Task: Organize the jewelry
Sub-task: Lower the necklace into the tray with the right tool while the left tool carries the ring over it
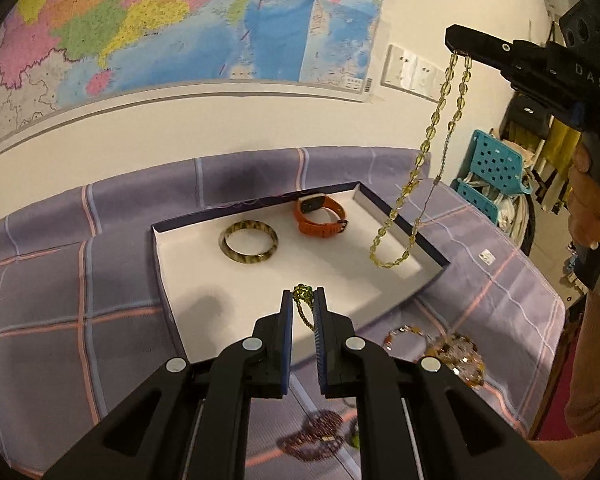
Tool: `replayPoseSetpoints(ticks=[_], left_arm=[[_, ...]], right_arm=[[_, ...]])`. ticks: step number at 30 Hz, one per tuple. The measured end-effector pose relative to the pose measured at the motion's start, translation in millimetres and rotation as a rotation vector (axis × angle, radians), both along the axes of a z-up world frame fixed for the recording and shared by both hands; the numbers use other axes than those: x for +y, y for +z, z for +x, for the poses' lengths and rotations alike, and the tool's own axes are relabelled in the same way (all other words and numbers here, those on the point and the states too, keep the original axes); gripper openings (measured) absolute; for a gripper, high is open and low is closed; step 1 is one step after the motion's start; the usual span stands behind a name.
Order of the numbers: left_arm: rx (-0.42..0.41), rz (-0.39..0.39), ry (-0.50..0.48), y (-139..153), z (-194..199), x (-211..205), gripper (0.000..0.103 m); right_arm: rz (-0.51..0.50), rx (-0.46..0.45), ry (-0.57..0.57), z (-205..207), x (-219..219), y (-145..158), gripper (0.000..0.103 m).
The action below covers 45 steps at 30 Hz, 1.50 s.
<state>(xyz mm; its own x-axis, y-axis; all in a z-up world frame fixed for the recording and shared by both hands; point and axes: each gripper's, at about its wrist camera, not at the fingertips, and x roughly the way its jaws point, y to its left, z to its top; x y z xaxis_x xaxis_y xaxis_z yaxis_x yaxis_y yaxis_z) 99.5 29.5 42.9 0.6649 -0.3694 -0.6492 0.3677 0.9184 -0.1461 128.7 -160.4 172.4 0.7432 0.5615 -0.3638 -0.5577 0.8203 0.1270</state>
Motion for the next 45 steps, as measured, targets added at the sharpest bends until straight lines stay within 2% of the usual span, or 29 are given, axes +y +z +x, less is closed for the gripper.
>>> replayPoseSetpoints(ticks=[15, 29, 45], left_arm=[[0.071, 0.005, 0.046, -20, 47, 1, 0.008], [0.138, 0.041, 0.071, -41, 68, 1, 0.009], [0.174, 0.087, 0.083, -51, 87, -8, 0.009]], right_arm=[[0.012, 0.091, -0.031, 61, 18, -30, 0.005], [-0.110, 0.153, -0.047, 73, 9, -77, 0.005], [-0.138, 0.254, 0.002, 90, 23, -125, 0.005]])
